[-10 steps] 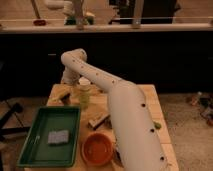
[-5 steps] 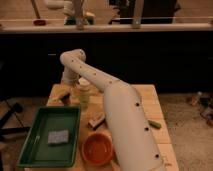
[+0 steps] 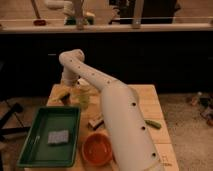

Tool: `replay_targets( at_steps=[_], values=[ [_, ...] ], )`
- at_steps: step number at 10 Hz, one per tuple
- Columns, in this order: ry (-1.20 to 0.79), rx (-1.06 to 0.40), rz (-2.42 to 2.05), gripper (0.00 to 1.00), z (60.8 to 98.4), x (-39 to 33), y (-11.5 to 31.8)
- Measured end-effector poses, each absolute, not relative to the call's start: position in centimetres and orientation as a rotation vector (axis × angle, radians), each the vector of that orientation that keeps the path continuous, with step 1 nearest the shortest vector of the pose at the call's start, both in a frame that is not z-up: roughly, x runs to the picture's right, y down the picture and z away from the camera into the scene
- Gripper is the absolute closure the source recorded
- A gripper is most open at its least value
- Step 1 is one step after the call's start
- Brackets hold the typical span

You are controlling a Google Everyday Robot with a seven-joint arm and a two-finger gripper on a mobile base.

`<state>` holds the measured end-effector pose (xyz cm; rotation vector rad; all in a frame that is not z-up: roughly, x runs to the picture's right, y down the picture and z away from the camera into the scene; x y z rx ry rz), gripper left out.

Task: Place banana in red bowl

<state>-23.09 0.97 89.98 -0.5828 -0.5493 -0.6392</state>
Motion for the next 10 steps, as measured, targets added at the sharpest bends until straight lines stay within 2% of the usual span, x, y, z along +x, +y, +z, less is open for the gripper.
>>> replay_targets(
  at_steps=[8, 10],
  values=[
    [-0.560, -0.582, -0.649, 0.96, 89.74, -23.00, 1.07],
    [-0.564, -0.577, -0.649, 1.00, 89.55, -22.92, 1.05]
  ],
)
